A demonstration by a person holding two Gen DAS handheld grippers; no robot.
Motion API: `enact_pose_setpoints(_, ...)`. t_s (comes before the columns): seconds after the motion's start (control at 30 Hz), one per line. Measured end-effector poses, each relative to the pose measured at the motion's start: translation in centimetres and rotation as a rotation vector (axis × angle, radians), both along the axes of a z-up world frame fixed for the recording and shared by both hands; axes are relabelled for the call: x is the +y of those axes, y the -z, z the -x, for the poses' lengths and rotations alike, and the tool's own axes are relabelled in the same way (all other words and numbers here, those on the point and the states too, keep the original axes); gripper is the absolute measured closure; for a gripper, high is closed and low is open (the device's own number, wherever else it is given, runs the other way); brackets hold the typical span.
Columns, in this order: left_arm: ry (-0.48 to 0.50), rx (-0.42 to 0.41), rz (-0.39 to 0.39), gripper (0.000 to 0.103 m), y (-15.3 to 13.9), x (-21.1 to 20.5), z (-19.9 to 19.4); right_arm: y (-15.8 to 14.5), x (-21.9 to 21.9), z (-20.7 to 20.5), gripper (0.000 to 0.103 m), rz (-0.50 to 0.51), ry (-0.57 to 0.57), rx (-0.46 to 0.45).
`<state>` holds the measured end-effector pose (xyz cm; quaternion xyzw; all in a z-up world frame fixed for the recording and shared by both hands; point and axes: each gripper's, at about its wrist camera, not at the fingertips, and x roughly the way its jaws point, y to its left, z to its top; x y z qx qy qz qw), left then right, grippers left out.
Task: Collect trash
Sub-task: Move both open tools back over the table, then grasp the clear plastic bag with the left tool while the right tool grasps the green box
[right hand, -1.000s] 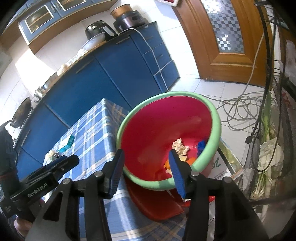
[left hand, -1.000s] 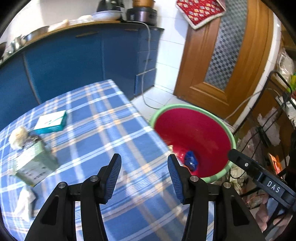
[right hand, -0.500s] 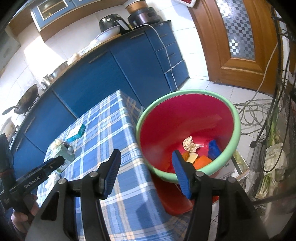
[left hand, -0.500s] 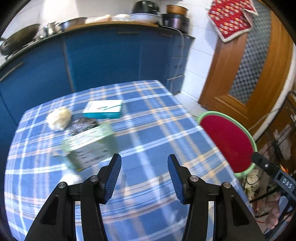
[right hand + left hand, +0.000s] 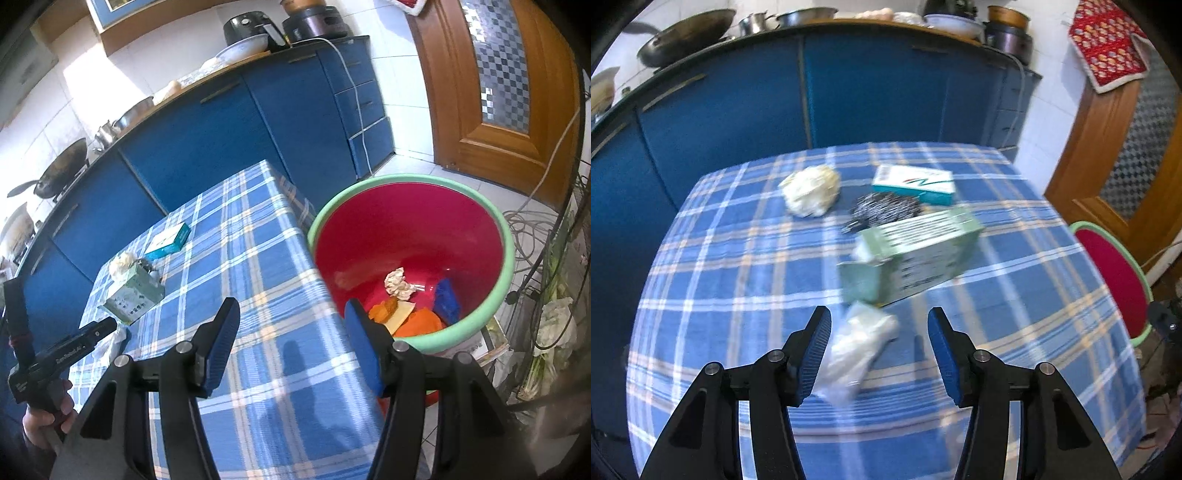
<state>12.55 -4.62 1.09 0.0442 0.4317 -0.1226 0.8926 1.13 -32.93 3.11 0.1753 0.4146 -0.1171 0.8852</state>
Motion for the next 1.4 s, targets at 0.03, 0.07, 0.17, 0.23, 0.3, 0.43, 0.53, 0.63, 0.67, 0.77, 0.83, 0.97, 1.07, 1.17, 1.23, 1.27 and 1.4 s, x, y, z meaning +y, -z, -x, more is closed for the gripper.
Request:
enact_pose_setpoints(0.03,-0.006,0.005,-0.005,0.047,0.2,0.3,-0.1,0.1,0.2,-0.2,0.041,0.001,-0.006,0.004)
enact_pose_setpoints(0.07,-0.013,0.013,-0.01,0.047,0.5,0.7,-0.3,0.2,0.4,-0.3,0.041,0.003,-0.011,0.007)
enact_pose_setpoints(0.17,-0.027,0.028,-0.02,0.047,1.1,1.4,-0.5,0.4,1.1,-0.8,0.041,0.006,-0.025,0.017)
enact_pose_setpoints(0.23,-0.026,0.039,-0.023,0.047,1.5,1.7,-0.7,0.6,1.6,-1.1,0.041,0.009,-0.037,0.023)
enact_pose_setpoints(0.3,-0.021,0.046,-0.019,0.047,1.8,1.8,-0.8,0.7,2.1,-1.4,0.041,0.013,-0.049,0.029)
enact_pose_setpoints(0.43,-0.016,0.063,-0.022,0.047,2.5,1.8,-1.0,0.9,3.0,-2.2,0.041,0.024,-0.078,0.04)
enact_pose_setpoints(0.53,-0.008,0.071,-0.014,0.047,3.0,1.8,-0.9,1.0,3.9,-3.1,0.041,0.041,-0.113,0.049)
enact_pose_setpoints(0.63,-0.005,0.065,0.003,0.067,2.9,2.1,-0.8,1.3,5.1,-4.5,0.041,0.061,-0.16,0.063)
enact_pose_setpoints(0.67,-0.007,0.066,0.013,0.071,2.8,2.3,-0.8,1.5,5.4,-4.9,0.041,0.066,-0.172,0.069)
enact_pose_setpoints(0.77,-0.021,0.07,0.046,0.071,2.7,3.1,-0.7,2.1,6.7,-6.5,0.041,0.078,-0.216,0.09)
enact_pose_setpoints(0.83,-0.038,0.066,0.059,0.071,2.5,3.8,-0.5,2.6,7.5,-7.7,0.041,0.094,-0.242,0.104)
enact_pose_setpoints(0.97,-0.076,0.057,0.08,0.071,2.0,5.4,-0.3,4.0,8.9,-10.6,0.041,0.108,-0.281,0.142)
enact_pose_setpoints(1.07,-0.103,0.05,0.086,0.071,1.7,6.7,-0.1,4.8,9.5,-12.3,0.041,0.111,-0.29,0.159)
enact_pose_setpoints(1.17,-0.13,0.042,0.092,0.071,1.4,7.8,0.0,5.5,10.1,-13.8,0.041,0.112,-0.299,0.172)
enact_pose_setpoints(1.23,-0.146,0.038,0.099,0.071,1.2,8.4,0.0,5.9,10.5,-14.7,0.041,0.12,-0.305,0.178)
enact_pose_setpoints(1.27,-0.153,0.035,0.102,0.071,1.1,8.7,0.0,6.2,10.7,-15.1,0.041,0.123,-0.307,0.181)
enact_pose_setpoints(1.4,-0.175,0.026,0.111,0.071,0.7,9.9,0.3,7.0,11.5,-16.4,0.041,0.121,-0.332,0.187)
